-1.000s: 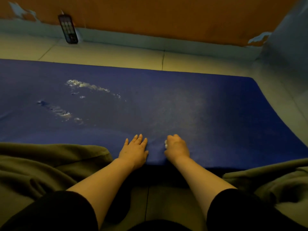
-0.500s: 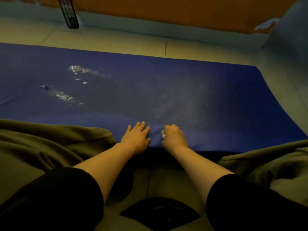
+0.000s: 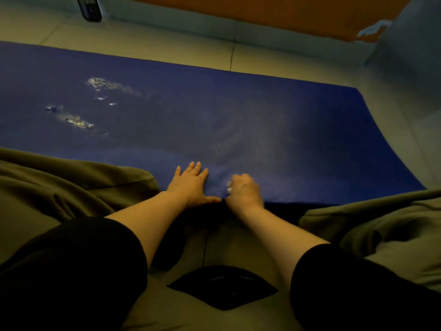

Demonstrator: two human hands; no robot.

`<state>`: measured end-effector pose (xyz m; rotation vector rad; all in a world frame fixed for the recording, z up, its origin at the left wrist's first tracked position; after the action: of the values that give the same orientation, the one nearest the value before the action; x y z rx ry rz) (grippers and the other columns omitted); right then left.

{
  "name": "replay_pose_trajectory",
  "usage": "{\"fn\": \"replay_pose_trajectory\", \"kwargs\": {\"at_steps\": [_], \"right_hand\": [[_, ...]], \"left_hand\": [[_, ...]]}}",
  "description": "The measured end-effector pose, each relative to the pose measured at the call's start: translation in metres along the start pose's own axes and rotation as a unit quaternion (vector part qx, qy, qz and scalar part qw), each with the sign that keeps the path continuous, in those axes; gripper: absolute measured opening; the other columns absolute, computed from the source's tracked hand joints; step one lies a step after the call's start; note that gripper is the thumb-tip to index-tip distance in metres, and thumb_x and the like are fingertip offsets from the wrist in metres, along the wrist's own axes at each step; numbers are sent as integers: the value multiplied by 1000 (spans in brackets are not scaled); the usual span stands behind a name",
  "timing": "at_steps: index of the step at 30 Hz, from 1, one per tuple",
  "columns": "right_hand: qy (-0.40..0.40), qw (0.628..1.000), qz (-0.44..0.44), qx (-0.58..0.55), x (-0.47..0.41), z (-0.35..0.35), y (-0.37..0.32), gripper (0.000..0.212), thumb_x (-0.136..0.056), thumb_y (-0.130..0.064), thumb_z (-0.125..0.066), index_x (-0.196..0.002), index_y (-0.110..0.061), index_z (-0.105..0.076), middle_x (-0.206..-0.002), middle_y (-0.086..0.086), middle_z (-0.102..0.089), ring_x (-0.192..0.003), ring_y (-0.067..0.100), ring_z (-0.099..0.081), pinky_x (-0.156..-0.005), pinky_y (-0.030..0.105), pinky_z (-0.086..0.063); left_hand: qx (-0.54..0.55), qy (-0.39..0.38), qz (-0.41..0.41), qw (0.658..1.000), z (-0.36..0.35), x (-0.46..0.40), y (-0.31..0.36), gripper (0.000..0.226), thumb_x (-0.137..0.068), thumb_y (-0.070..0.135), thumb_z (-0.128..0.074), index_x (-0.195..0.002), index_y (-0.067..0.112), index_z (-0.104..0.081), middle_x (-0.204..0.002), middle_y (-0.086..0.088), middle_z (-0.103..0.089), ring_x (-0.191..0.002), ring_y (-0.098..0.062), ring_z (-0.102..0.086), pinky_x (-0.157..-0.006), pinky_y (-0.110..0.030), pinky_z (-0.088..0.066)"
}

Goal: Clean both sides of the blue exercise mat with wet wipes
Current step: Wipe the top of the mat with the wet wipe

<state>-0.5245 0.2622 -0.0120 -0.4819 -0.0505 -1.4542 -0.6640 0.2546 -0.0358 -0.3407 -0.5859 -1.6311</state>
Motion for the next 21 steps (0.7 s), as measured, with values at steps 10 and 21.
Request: {"fn": "replay_pose_trajectory", "kwargs": {"at_steps": [10, 21], "right_hand": [[29, 991, -122, 50, 5, 25, 61, 20, -91, -14, -52, -108, -3, -57, -117, 17, -51, -105, 36, -53, -83, 37, -46], [125, 992, -9, 2, -2, 49, -37, 25, -90, -20, -48, -105, -3, -61, -114, 16, -57, -106, 35, -55, -82, 35, -44]], "left_hand": [[-88, 27, -18, 996, -6, 2, -3, 102, -87, 36, -66, -154, 17, 10, -161, -8, 15, -148, -24, 12, -118, -53, 6], [-115, 83, -76, 987, 34, 9, 11, 66, -99, 14, -45, -154, 11, -8, -161, -10, -12, -148, -29, -13, -115, -56, -19]]}}
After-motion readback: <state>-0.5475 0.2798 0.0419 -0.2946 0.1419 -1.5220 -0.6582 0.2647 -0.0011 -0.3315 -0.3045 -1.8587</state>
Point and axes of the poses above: each hand's wrist, its own x-axis away from the middle knuckle, its own z-axis out of the back of the hand, y = z × x, the point moved 5 cm from there along -x, towards the middle knuckle
